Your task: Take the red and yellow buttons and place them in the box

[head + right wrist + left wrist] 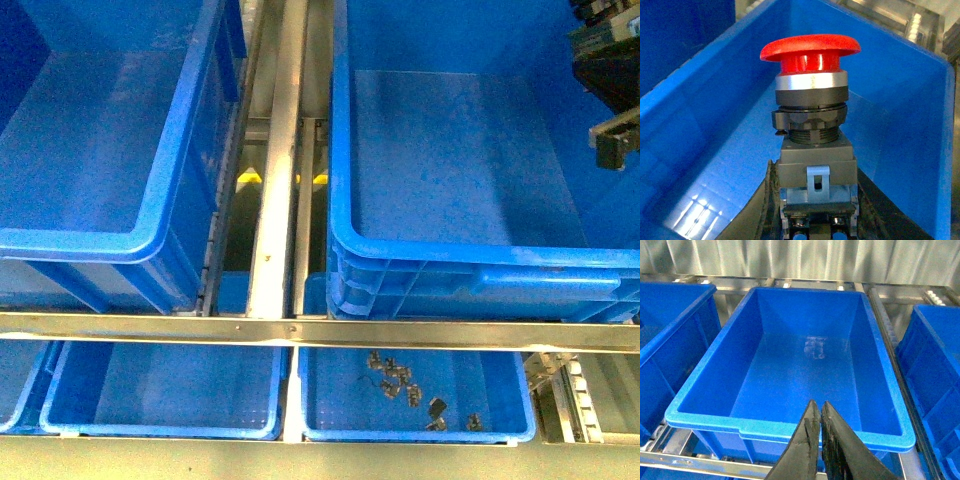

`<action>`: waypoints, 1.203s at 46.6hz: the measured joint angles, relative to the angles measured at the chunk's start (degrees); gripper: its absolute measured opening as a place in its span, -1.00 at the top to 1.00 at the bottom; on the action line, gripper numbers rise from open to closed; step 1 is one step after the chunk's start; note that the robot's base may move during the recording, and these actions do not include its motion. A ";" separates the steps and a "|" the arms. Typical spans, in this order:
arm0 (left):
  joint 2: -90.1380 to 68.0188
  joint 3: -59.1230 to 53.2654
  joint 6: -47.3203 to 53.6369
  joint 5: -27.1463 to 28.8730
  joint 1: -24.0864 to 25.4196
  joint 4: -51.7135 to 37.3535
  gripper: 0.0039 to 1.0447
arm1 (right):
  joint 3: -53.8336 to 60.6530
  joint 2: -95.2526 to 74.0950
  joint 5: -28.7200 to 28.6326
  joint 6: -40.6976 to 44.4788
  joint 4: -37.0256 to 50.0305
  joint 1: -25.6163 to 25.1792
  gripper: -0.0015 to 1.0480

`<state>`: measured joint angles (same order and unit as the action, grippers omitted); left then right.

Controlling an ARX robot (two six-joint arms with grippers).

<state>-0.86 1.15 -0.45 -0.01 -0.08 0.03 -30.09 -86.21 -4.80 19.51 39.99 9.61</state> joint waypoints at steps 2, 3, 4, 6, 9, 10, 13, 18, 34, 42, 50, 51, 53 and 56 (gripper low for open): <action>0.00 0.00 0.00 0.02 0.00 -0.02 0.96 | -2.05 -2.23 -0.02 -0.74 -0.11 -0.33 0.50; 0.00 0.00 0.00 0.02 0.00 0.00 0.96 | -3.26 -3.50 -0.04 -1.03 -0.28 -0.44 0.50; 0.00 0.00 0.00 0.00 0.00 0.00 0.96 | -4.48 -4.72 -0.04 -1.64 -0.50 -0.61 0.50; 0.00 0.00 0.00 0.00 0.00 -0.02 0.96 | -6.47 -6.62 0.04 -2.29 -0.94 -0.79 0.50; 0.02 0.00 0.00 0.02 0.00 0.00 0.96 | -10.12 -10.05 0.33 -3.52 -1.86 -1.16 0.50; 0.02 0.00 0.00 -0.02 0.00 0.00 0.96 | -11.67 -11.52 0.57 -3.87 -2.29 -1.31 0.50; 0.02 0.00 0.00 0.00 0.00 -0.02 0.96 | -15.72 -15.19 1.07 -5.66 -3.76 -1.75 0.50; 0.02 0.00 0.00 0.02 0.00 0.00 0.96 | -23.37 -21.94 2.23 -8.63 -6.75 -2.36 0.50; 0.02 0.00 0.00 0.00 0.00 -0.02 0.96 | -48.76 -42.25 5.22 -14.05 -19.54 -3.26 0.50; 0.02 0.00 0.00 0.00 0.00 0.00 0.96 | -62.27 -52.48 6.05 -14.16 -26.12 -3.13 0.50; 0.02 0.00 0.00 0.02 0.00 -0.02 0.96 | -74.49 -61.07 9.60 -13.70 -33.33 -3.06 0.50; 0.02 0.00 0.00 0.00 0.00 -0.02 0.96 | -76.15 -62.25 9.99 -13.70 -34.32 -3.10 0.50; 0.02 0.00 0.00 0.00 0.00 -0.02 0.96 | -78.47 -63.73 10.21 -13.70 -35.91 -3.15 0.50; 0.02 0.00 0.00 0.00 0.00 -0.02 0.96 | -80.50 -64.81 9.77 -13.70 -38.14 -3.21 0.50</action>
<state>-0.84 1.15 -0.45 -0.01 -0.08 0.01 -110.59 -151.02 4.97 5.80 1.85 6.39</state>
